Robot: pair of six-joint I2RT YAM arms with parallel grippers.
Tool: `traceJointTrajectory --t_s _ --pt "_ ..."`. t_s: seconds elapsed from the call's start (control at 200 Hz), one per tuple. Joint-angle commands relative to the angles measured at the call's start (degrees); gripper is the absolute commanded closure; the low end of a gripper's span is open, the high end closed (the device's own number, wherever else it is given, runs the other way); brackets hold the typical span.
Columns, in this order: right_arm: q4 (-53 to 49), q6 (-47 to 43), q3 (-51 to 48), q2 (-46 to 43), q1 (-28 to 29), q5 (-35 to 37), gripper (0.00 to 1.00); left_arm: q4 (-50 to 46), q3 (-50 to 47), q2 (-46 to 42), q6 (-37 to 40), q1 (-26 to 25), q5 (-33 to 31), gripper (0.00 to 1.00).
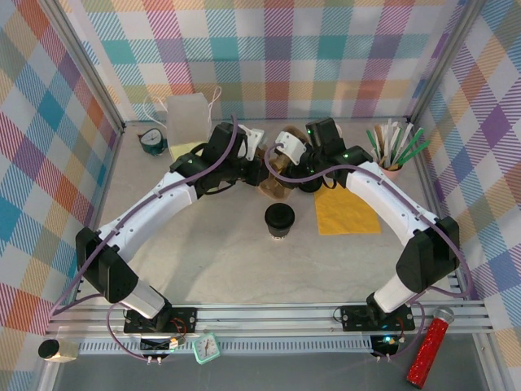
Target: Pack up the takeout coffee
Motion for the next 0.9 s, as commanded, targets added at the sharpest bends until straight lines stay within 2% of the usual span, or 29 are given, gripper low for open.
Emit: traceJointTrajectory --t_s 0.0,0.155,0.355,0.395,0.465,0.895 --pt "-0.11 0.15 1.01 0.59 -0.29 -1.50 0.22 0.04 0.18 -2.29 1.11 -1.07 1.38 0.90" --pt "-0.22 0.78 1.66 1.07 -0.29 -2.61 0.22 -0.09 0.41 -2.15 1.11 -1.70 1.54 0.90" --pt "-0.22 1.24 1.52 0.60 -0.29 -2.92 0.30 -0.40 0.29 -2.09 1.11 -1.97 1.11 0.90" --pt "-0.54 1.08 1.48 0.60 -0.34 -3.01 0.33 -0.40 0.23 -2.09 1.03 -1.97 1.02 0.90" --pt "-1.33 0.67 1.61 0.55 -0.34 -3.18 0.45 -0.24 0.25 -2.09 1.02 -1.93 1.08 0.90" --pt "-2.58 3.81 1.52 -1.45 -0.29 -2.30 0.47 0.37 -0.24 -1.83 0.62 -1.97 0.49 0.86"
